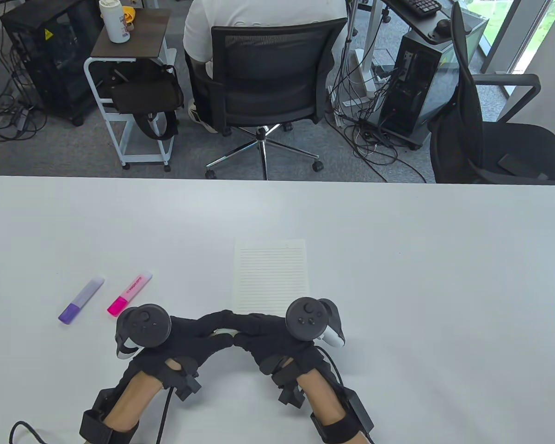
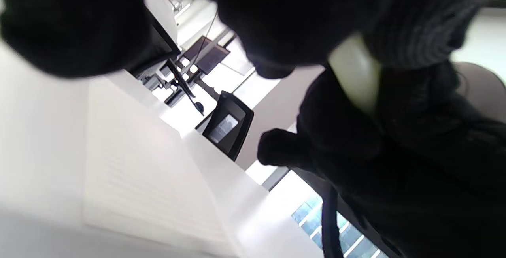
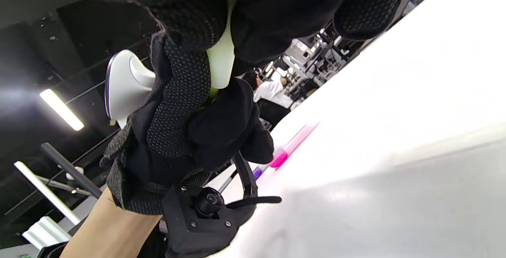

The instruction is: Apply highlighter ink on paper

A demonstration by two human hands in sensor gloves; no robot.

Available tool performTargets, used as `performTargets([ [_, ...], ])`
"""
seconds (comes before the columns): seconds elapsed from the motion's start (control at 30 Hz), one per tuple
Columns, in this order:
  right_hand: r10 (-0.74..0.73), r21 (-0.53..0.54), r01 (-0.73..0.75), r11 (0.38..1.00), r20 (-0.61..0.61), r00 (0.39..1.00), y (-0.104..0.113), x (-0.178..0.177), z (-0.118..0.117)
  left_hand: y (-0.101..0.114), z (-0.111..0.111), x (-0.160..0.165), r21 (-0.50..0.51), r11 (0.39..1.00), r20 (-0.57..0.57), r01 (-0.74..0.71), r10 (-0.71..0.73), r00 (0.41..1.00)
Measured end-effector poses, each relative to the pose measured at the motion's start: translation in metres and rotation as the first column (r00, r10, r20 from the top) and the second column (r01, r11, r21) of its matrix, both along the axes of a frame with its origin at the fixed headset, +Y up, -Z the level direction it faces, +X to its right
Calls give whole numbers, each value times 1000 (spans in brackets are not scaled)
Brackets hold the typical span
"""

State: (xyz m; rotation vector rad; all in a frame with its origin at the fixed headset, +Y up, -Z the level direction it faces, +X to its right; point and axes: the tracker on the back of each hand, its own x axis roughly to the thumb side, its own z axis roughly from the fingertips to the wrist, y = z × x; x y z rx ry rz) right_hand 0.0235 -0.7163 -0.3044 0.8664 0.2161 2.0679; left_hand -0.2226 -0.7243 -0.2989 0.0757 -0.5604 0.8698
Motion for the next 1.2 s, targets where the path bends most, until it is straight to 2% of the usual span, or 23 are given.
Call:
performTargets([
  [0.07,-24,-12,24,1000,14,1000,1,6,-1,2,1,-1,21,993,-43,115,-114,993],
  [0.17,-7,-9,9,1000,117,993,3,25,-6,2,1,-9,66,937,-175,344,-328,928],
  [0.27,29,3,-31,1000,227,973,4,43,-11,-6,-5,-23,-90,919,-306,384,-393,867],
  [0.33,27,-9,-26,1000,258,966,3,51,-13,-12,-9,-28,-201,880,-330,430,-474,816],
  [0.4,12,-30,-4,1000,270,963,1,55,-15,-20,-13,-31,-314,772,-325,553,-634,702],
  [0.47,17,-37,-7,999,272,962,-1,55,-16,-25,-15,-32,-399,676,-314,620,-736,600],
  [0.5,24,-41,-13,999,270,963,-2,54,-16,-26,-16,-31,-411,657,-311,632,-753,580],
  [0.7,73,-55,-61,997,252,965,-6,48,-17,-30,-18,-28,-403,654,-368,640,-757,540],
  [0.9,85,-63,-71,995,252,964,-8,47,-17,-35,-19,-25,-431,611,-357,664,-791,497],
  [1.03,89,-60,-75,995,270,959,-7,48,-17,-36,-17,-18,-444,555,-329,703,-831,448],
  [1.2,90,-56,-77,995,283,955,-7,51,-18,-38,-16,-15,-453,540,-307,709,-841,445],
])
